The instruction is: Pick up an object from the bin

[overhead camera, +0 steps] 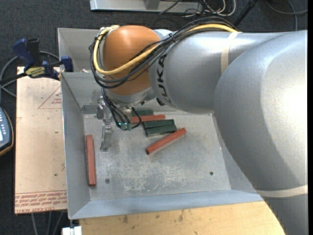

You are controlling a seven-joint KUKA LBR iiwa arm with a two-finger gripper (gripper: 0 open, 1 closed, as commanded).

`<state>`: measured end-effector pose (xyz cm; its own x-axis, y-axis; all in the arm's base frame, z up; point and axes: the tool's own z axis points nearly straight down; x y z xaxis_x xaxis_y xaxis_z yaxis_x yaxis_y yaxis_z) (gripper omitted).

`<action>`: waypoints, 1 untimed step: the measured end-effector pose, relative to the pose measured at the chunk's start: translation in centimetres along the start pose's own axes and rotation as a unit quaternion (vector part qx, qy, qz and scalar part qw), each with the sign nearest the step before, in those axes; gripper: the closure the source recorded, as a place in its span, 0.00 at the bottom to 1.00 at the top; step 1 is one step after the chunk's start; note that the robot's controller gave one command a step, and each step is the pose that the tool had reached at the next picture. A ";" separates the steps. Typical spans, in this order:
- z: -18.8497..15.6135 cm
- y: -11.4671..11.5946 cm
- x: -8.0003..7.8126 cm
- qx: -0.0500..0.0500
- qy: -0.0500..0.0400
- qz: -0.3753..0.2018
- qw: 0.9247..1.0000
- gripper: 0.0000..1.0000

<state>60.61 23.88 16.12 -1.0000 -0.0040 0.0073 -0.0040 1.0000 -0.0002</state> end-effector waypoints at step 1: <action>-3.9 -2.7 -4.4 -0.001 -0.008 -0.050 0.999 0.00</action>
Offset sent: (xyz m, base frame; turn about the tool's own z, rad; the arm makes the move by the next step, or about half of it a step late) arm 0.0418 -0.0260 0.0372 -0.1031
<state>65.05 21.17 20.01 -0.9945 -0.1042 -0.0086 -0.1042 0.9946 0.0012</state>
